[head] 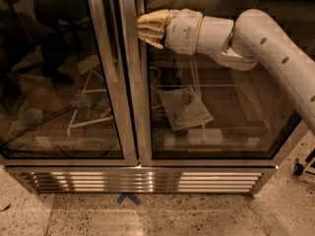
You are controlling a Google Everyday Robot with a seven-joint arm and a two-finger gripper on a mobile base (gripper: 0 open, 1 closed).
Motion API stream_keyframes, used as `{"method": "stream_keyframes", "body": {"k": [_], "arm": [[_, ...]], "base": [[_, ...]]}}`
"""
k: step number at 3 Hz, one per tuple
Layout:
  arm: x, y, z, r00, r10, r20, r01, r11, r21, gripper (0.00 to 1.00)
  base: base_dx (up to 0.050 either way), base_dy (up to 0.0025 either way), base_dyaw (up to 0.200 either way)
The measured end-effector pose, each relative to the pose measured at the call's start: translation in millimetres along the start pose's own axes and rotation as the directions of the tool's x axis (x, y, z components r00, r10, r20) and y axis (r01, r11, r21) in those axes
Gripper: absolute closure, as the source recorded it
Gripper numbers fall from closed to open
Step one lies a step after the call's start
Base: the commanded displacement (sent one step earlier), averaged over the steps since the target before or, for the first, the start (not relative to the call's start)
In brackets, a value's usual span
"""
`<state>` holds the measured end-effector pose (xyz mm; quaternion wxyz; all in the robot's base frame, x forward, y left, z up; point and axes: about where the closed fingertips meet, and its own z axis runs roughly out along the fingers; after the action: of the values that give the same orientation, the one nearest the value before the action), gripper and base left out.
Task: Pick orange can from top drawer and place on counter
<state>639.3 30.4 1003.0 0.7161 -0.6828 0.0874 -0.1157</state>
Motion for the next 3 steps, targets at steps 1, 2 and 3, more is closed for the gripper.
{"method": "stream_keyframes", "body": {"k": [1,2,3], "arm": [[-1.6,-0.2,1.0,1.0,0.0,0.019,0.0,1.0,0.003,1.0],[-2.1,0.2,5.5,0.999,0.0,0.037,0.0,1.0,0.004,1.0],[-0.8,0.0,1.4,0.999,0.0,0.04,0.0,1.0,0.004,1.0]], "base": [[0.0,0.0,0.0],[0.0,0.0,0.0],[0.0,0.0,0.0]]}}
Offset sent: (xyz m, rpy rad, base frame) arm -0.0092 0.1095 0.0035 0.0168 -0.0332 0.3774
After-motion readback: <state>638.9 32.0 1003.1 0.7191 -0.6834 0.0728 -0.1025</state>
